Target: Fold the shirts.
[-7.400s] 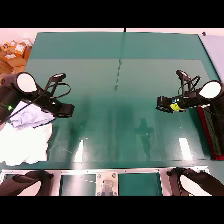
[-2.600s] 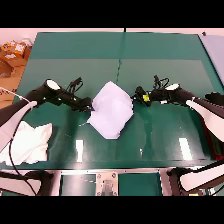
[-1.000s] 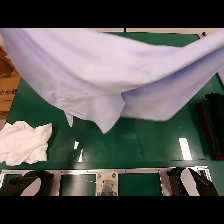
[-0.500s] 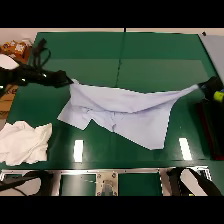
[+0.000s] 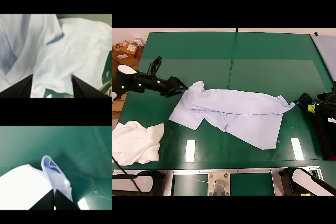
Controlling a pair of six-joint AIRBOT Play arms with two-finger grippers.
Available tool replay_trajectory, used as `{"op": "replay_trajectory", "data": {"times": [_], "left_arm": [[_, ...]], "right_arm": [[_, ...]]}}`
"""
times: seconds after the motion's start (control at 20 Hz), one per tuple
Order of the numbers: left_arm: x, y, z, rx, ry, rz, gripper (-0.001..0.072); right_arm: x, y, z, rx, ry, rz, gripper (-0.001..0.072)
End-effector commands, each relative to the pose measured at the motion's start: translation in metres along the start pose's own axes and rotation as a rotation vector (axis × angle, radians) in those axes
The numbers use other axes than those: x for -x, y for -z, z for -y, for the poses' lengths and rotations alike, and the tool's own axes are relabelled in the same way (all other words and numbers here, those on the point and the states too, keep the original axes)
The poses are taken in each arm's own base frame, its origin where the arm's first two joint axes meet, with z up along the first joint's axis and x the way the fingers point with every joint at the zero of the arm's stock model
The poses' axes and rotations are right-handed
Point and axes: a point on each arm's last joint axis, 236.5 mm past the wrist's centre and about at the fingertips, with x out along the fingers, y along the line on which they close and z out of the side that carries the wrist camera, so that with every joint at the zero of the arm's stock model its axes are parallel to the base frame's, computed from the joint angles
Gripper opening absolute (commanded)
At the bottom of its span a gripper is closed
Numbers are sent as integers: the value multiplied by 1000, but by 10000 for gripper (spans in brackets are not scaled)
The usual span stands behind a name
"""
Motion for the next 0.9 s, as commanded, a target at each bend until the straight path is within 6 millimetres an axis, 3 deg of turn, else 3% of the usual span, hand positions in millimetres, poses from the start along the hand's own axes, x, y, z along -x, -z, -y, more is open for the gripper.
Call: {"op": "replay_trajectory", "data": {"times": [0.0,0.1,0.25,0.4,0.55,0.65,0.7,0.75,0.8,0.85], "left_arm": [[20,38,-7,45,-45,-158,547],[13,53,-18,25,-126,-176,547],[-25,71,-39,59,-186,-157,548],[-57,53,-56,30,-259,-15,548],[-74,27,-53,-1,-281,100,547],[-81,31,-53,7,-275,88,543],[-83,36,-52,10,-267,64,380],[-83,41,-49,-8,-260,39,112],[-82,43,-44,-14,-247,18,30],[-78,41,-34,-28,-230,4,29]], "right_arm": [[-3,3,4,8,8,-12,13],[-3,3,4,8,9,-9,13],[-3,3,4,8,9,-9,13],[-4,3,4,8,9,-9,13],[-4,2,4,8,10,-6,13],[-3,2,4,8,10,-5,13],[-3,2,4,8,10,-5,13],[-3,1,4,8,10,-4,13],[-3,1,4,8,10,-4,13],[-3,1,3,6,6,-3,13]]}}
